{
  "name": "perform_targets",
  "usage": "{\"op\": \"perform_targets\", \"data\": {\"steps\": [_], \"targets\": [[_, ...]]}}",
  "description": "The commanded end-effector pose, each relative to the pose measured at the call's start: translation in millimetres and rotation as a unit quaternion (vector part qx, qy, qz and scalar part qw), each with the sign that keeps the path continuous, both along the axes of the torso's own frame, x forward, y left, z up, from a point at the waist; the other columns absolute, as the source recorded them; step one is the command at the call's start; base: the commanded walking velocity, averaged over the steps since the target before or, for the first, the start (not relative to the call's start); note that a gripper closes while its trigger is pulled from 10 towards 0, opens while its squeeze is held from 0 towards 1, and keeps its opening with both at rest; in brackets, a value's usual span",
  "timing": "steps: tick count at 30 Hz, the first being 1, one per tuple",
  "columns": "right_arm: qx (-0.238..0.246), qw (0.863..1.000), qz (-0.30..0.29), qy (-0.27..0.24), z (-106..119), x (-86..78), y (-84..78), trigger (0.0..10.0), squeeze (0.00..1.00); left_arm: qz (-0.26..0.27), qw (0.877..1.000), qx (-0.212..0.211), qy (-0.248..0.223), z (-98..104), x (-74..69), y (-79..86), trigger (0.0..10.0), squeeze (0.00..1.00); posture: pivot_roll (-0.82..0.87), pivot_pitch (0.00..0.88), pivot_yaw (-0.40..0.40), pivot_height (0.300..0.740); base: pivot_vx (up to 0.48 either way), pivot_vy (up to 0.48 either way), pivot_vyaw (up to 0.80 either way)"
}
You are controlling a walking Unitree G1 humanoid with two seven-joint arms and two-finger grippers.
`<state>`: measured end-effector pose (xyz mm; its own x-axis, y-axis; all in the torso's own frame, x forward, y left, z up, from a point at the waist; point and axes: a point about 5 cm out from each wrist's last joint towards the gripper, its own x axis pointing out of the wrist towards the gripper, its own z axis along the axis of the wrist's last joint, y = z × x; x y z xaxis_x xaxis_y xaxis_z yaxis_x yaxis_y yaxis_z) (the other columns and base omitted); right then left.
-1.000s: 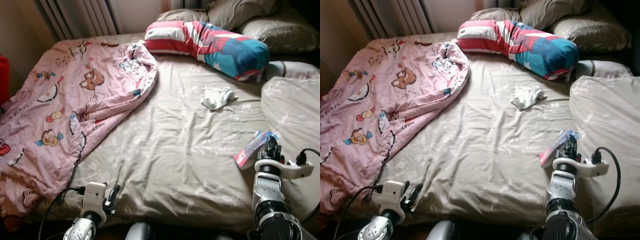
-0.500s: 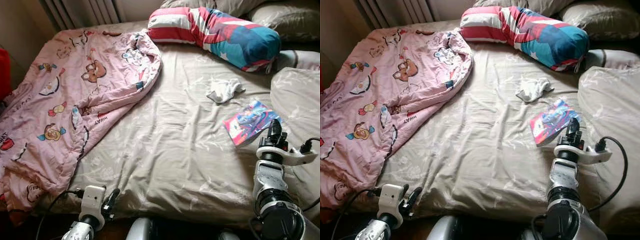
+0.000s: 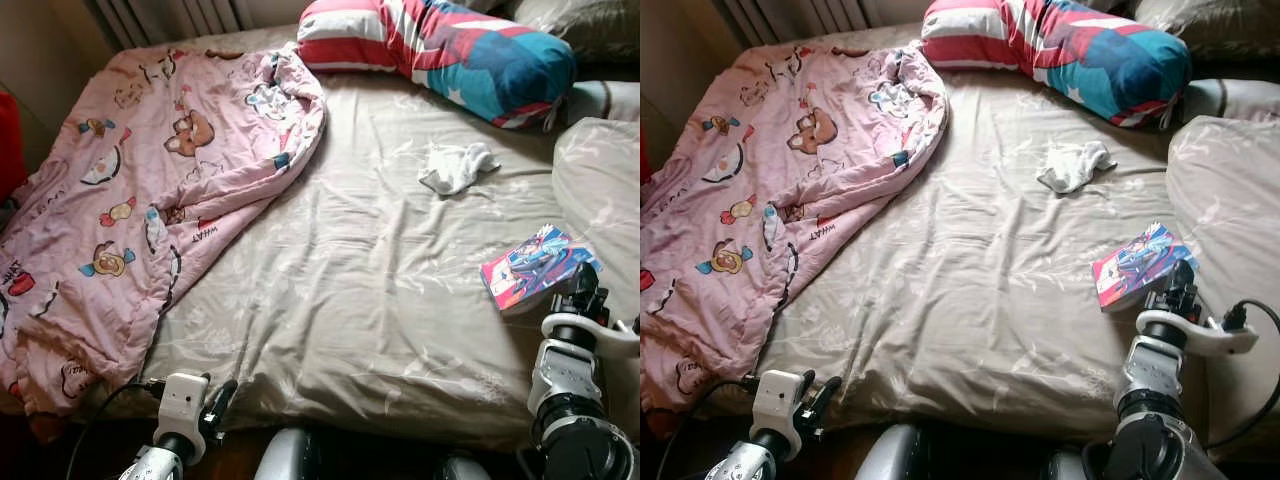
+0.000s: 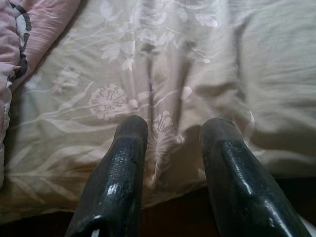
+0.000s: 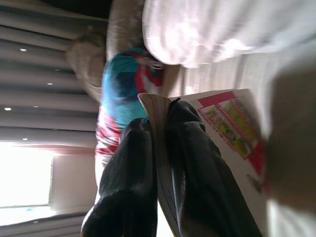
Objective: Clean up the room
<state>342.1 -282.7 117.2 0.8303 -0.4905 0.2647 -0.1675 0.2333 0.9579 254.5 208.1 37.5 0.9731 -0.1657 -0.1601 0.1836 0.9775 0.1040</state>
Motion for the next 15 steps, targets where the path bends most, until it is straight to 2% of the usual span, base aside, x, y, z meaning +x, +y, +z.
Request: {"op": "perform_targets", "data": {"steps": [1,8,15], "targets": [[0.004,1.0,-0.001,0.031,-15.9,-7.5,0.7,10.0,0.0,0.0,0.999,0.014,0.031,-9.8,-10.9,6.7,10.0,0.0,0.1,0.353,0.189,0.645,0.0,0.0,0.0],[0.02,0.992,-0.036,0.115,-46.1,-26.9,-4.1,10.0,0.0,-0.006,0.999,0.014,0.034,-9.2,-13.7,5.1,10.0,0.0,0.1,0.365,0.2,0.645,0.0,0.0,0.0],[0.031,0.987,-0.061,0.146,-56.8,-36.1,-7.5,10.0,0.0,-0.009,0.999,0.016,0.037,-8.5,-12.8,6.3,10.0,0.0,0.09,0.361,0.202,0.645,0.0,0.0,0.0]]}}
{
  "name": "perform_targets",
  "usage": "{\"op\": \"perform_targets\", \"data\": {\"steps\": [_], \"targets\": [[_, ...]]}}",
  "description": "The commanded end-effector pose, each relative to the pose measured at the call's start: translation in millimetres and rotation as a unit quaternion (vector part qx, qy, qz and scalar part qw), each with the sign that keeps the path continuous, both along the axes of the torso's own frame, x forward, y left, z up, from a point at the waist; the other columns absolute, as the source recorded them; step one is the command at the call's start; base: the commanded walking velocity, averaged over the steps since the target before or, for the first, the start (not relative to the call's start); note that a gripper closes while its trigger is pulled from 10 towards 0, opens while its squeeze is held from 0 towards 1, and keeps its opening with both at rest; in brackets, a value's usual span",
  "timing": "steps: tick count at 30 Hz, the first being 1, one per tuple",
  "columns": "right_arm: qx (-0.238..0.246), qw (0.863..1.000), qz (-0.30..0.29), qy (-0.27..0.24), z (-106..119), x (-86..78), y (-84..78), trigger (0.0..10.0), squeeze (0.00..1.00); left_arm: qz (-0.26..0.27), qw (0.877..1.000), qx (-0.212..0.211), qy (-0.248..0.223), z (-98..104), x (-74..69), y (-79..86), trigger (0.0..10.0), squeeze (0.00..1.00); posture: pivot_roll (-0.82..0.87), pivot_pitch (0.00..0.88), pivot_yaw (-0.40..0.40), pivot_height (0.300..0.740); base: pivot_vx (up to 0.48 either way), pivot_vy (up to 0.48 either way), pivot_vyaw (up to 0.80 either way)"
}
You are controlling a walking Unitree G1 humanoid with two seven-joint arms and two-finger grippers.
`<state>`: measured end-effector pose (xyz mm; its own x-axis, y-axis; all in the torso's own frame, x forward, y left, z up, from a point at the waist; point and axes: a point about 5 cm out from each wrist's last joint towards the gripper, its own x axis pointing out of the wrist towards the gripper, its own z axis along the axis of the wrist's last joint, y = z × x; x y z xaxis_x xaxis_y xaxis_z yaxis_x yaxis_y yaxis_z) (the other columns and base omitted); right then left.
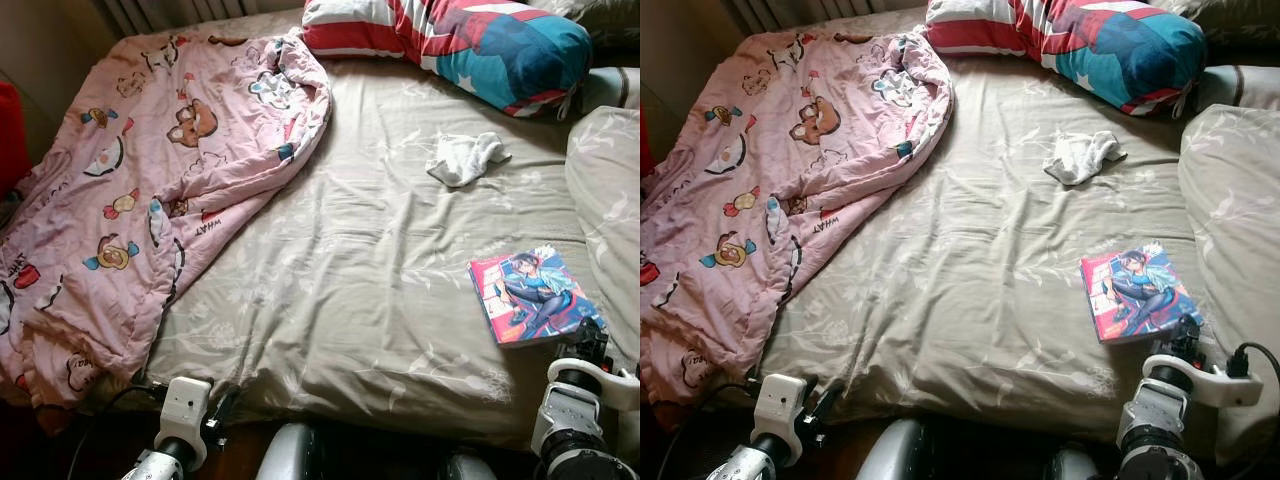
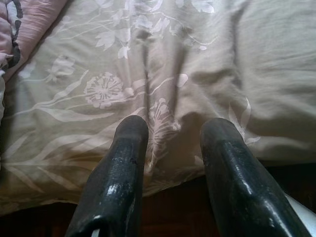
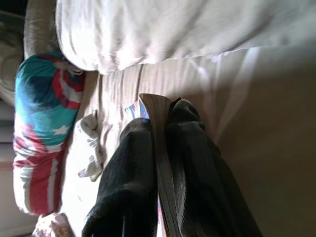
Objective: Clean up the room
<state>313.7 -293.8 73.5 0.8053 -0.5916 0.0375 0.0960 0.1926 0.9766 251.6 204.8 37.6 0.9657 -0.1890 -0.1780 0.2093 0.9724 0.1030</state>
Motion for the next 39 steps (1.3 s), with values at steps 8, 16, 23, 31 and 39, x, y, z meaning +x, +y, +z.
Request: {"op": "perform_targets", "data": {"steps": [8,16,23,31,39], "targets": [[0.023,0.996,-0.015,0.087,-33.3,-20.2,8.7,10.0,0.0,0.001,0.999,0.016,0.03,-7.9,-8.7,10.8,10.0,0.0,0.09,0.356,0.204,0.645,0.0,0.0,0.0],[0.027,0.994,-0.016,0.106,-37.0,-21.8,10.8,10.0,0.0,-0.002,0.999,0.016,0.03,-7.1,-5.0,7.9,10.0,0.0,0.09,0.353,0.205,0.645,0.0,0.0,0.0],[0.023,0.994,-0.017,0.108,-34.4,-20.3,8.7,10.0,1.0,-0.003,0.999,0.015,0.029,-6.7,-2.0,5.3,10.0,0.0,0.09,0.347,0.204,0.645,0.0,0.0,0.0],[0.02,0.992,-0.019,0.119,-35.7,-21.6,7.9,10.0,1.0,-0.003,1.0,0.015,0.026,-4.4,2.5,5.1,10.0,0.0,0.09,0.338,0.205,0.645,0.0,0.0,0.0],[0.017,0.989,-0.027,0.147,-46.4,-31.9,8.1,10.0,1.0,-0.003,1.0,0.013,0.023,-3.4,6.3,3.9,10.0,0.0,0.08,0.326,0.198,0.645,0.0,0.0,0.0]]}}
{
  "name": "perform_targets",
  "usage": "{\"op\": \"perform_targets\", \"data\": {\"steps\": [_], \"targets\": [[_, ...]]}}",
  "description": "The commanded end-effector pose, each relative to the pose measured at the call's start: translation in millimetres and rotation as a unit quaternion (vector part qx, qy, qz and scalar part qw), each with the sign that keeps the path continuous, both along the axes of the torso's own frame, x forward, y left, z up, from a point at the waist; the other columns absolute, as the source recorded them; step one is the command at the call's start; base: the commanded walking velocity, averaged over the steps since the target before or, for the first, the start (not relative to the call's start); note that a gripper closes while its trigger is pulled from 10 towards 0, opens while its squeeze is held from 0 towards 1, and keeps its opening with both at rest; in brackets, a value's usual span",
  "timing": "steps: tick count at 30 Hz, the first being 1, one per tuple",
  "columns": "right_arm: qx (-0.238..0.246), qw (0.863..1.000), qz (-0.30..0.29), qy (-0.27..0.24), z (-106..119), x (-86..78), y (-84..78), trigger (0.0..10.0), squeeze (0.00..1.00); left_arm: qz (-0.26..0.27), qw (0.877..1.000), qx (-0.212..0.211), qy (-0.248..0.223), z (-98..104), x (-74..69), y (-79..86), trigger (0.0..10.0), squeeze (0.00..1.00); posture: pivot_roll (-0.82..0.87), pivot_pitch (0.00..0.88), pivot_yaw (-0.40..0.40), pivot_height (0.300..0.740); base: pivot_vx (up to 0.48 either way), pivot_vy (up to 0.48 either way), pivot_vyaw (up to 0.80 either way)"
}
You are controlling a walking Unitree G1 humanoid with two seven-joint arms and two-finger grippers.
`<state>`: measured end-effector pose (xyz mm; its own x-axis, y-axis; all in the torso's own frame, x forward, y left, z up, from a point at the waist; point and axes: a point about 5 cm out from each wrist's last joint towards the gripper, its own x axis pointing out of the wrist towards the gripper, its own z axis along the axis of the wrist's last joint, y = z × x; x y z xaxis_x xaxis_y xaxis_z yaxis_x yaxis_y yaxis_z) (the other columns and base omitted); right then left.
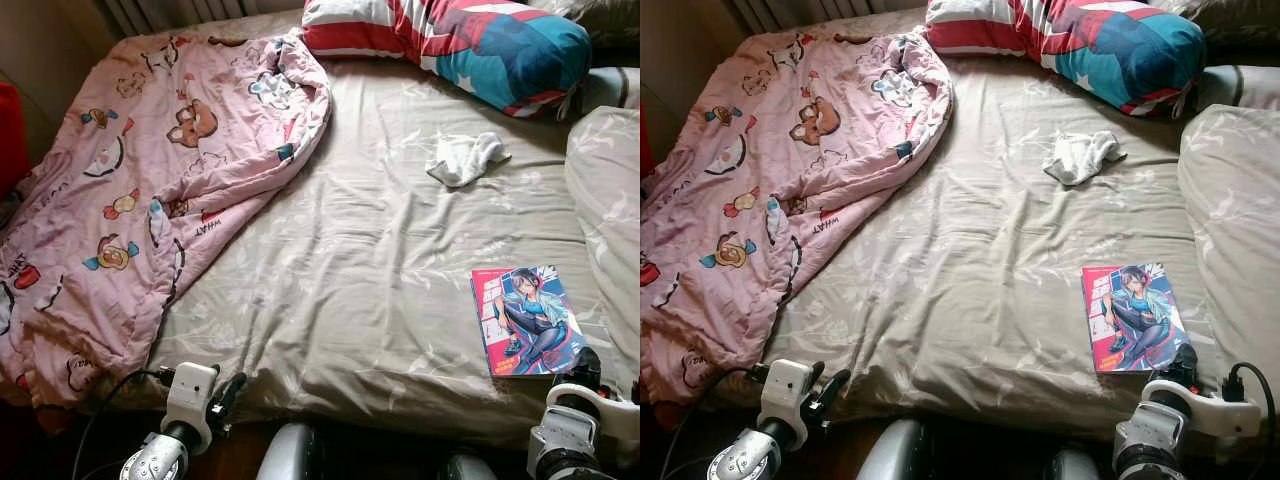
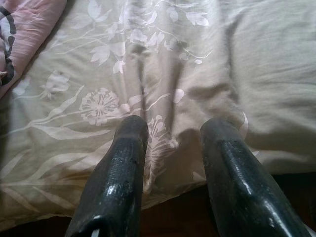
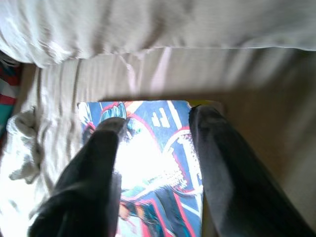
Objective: Clean up the room
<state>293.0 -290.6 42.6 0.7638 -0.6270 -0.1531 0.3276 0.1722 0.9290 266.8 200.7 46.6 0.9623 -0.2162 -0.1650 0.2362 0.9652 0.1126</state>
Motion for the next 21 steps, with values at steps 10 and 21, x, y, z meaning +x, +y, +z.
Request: {"op": "perform_targets", "data": {"steps": [10,21], "targets": [[-0.087,0.99,0.06,0.088,-33.7,-26.8,29.6,10.0,0.0,0.015,0.999,0.004,0.029,-14.6,-2.6,3.5,10.0,0.0,0.04,0.292,0.173,0.645,0.0,0.0,0.0],[-0.395,0.889,0.216,0.08,-8.5,-17.9,84.0,10.0,0.0,0.019,0.999,-0.011,0.029,-19.8,5.1,-8.2,10.0,0.0,-0.05,0.218,0.127,0.645,0.0,0.0,0.0]]}}
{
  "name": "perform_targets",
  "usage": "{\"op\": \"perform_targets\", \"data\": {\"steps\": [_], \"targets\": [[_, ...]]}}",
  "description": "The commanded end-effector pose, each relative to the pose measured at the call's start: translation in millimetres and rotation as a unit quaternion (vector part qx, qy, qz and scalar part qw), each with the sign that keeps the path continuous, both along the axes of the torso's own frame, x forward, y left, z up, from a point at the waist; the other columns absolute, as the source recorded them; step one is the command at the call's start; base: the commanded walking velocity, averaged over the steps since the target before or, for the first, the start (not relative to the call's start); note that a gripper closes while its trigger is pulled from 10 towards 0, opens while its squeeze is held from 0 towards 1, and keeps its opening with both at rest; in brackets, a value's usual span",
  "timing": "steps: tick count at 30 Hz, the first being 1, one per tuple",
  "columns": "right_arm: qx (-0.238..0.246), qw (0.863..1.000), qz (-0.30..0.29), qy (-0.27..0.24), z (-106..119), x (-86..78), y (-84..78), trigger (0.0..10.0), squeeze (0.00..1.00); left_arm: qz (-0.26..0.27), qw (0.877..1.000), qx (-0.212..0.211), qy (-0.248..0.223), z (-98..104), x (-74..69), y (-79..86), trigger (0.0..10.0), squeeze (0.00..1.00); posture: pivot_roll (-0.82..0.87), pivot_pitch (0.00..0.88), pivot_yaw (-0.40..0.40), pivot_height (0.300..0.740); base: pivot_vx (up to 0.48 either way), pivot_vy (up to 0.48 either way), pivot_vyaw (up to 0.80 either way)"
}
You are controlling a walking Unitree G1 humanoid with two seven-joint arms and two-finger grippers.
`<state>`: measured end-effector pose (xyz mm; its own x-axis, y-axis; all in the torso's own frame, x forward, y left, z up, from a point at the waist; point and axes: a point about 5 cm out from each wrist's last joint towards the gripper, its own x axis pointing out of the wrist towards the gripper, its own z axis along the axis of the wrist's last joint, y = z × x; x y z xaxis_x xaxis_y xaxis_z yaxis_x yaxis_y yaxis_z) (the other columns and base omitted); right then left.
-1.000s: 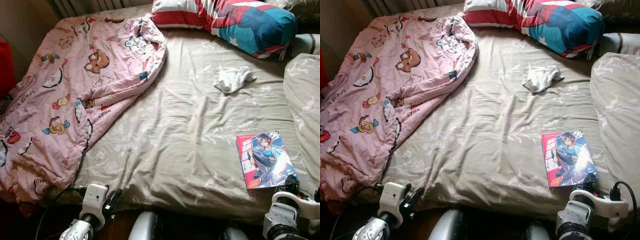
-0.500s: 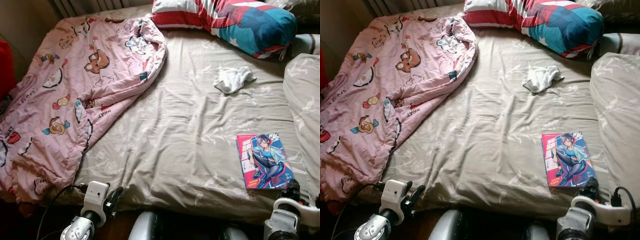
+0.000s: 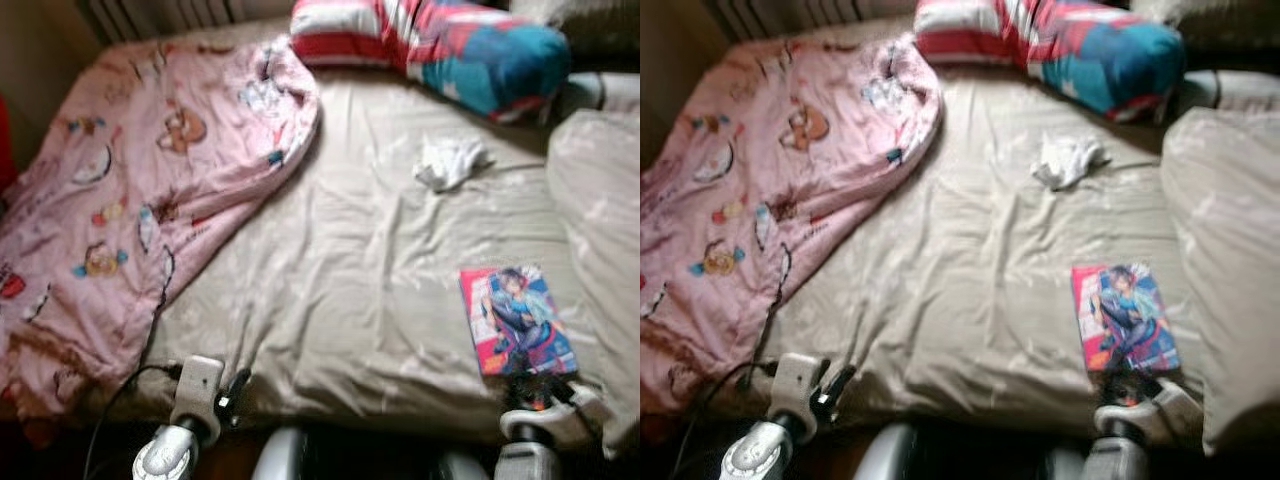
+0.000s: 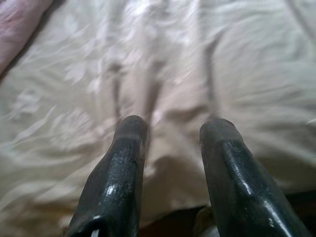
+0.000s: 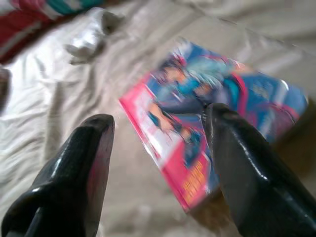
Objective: Clean up the room
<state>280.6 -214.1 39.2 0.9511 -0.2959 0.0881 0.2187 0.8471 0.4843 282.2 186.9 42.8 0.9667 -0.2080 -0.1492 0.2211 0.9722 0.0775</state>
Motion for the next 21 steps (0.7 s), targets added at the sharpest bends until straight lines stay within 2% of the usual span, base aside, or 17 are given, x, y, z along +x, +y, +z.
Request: {"op": "perform_targets", "data": {"steps": [1,2,6,11,13,17,21], "targets": [[-0.039,0.999,0.026,0.017,-5.1,-5.5,7.5,10.0,0.0,0.011,0.999,0.008,0.033,-16.0,-10.3,5.6,10.0,0.0,-0.05,0.218,0.127,0.645,0.0,0.0,0.0],[-0.074,0.996,0.053,0.017,-3.3,-5.0,14.4,10.0,0.0,0.012,0.999,0.003,0.035,-18.2,-9.6,2.2,10.0,0.0,-0.05,0.205,0.121,0.649,0.0,0.0,0.0],[-0.083,0.994,0.055,0.035,-5.0,-5.3,14.5,10.0,0.0,0.03,0.999,-0.013,0.041,-23.5,-7.4,-2.2,10.0,0.0,-0.06,0.177,0.1,0.677,0.0,0.0,0.0],[-0.12,0.987,0.079,0.071,-9.6,-3.3,16.2,10.0,0.0,0.045,0.997,-0.025,0.048,-26.6,-5.9,-3.2,10.0,0.0,-0.07,0.151,0.076,0.7,0.0,0.0,0.0],[-0.151,0.98,0.098,0.084,-10.9,-2.4,19.6,10.0,0.0,0.06,0.996,-0.03,0.063,-33.5,-7.5,-1.7,10.0,0.0,-0.07,0.139,0.068,0.714,0.0,0.0,0.0],[-0.15,0.978,0.103,0.097,-14.4,-3.1,19.4,10.0,0.0,0.08,0.992,-0.03,0.09,-44.5,-13.6,3.9,10.0,0.0,-0.08,0.12,0.055,0.732,0.0,0.0,0.0],[-0.142,0.974,0.107,0.139,-28.9,-10.6,17.1,10.0,0.0,0.088,0.989,-0.028,0.114,-52.7,-18.5,5.7,10.0,0.0,-0.09,0.104,0.047,0.74,0.0,0.0,0.0]]}}
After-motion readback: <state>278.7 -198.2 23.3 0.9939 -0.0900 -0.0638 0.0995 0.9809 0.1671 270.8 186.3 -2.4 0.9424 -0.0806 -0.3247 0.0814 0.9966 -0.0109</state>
